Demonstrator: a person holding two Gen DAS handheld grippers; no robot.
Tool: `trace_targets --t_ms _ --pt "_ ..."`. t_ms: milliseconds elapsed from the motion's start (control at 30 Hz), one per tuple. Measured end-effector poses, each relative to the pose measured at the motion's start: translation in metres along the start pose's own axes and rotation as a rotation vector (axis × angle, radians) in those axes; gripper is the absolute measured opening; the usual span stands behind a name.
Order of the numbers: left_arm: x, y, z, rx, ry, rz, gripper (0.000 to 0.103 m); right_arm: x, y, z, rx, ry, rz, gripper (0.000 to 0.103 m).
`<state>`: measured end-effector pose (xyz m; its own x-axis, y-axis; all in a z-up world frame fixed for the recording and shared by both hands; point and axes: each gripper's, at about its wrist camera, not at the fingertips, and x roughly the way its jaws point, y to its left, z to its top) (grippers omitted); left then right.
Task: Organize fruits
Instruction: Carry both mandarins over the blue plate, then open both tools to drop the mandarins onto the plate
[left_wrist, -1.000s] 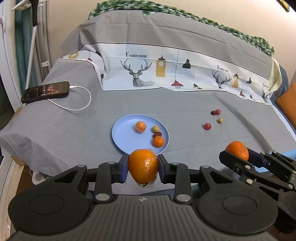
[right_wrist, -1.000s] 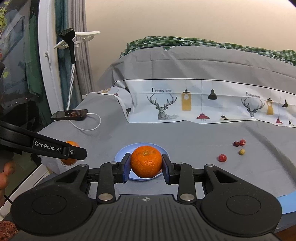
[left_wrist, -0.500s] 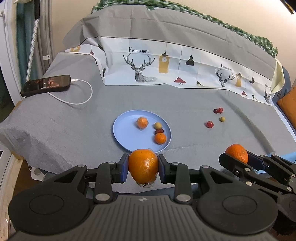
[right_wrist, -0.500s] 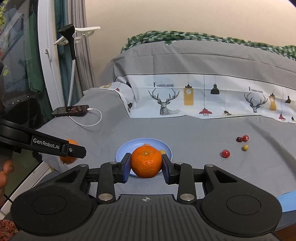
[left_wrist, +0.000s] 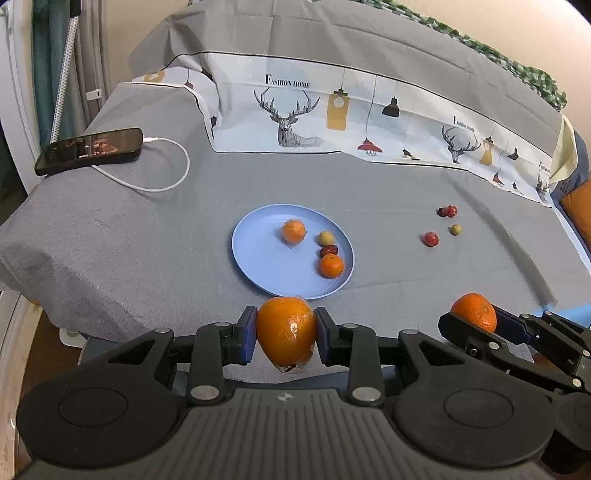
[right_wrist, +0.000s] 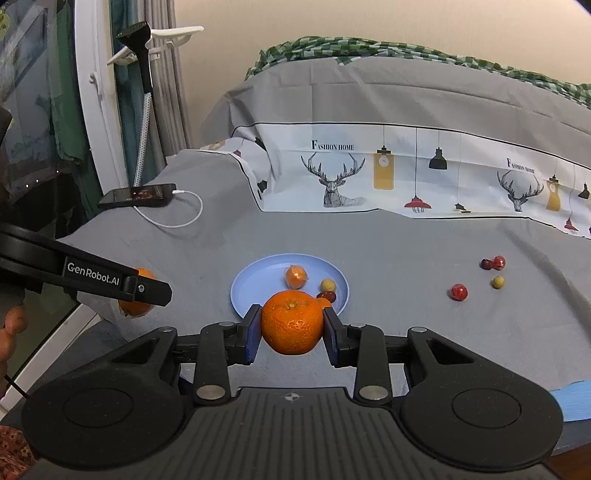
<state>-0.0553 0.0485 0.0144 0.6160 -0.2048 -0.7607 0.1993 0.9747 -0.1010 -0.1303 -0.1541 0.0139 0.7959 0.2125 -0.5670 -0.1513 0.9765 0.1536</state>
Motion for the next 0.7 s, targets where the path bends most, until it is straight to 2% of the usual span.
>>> trace_targets --t_ms 333,533,633,700 --pt "0.031 0.012 0.034 0.012 0.011 0.007 0.036 0.04 -0.008 0.013 0.014 0.033 -0.026 0.036" --pt "0.075 0.008 0.062 0.038 0.028 -0.003 0.036 0.091 -0.011 0.02 0.017 0.073 -0.025 0.036" --pt "0.103 0.001 0.07 0.083 0.026 0.021 0.036 0.119 -0.016 0.022 0.034 0.111 -0.033 0.036" --pt "0.124 -0.001 0.073 0.089 0.052 0.023 0.036 0.135 -0.019 0.021 0.043 0.131 -0.039 0.036"
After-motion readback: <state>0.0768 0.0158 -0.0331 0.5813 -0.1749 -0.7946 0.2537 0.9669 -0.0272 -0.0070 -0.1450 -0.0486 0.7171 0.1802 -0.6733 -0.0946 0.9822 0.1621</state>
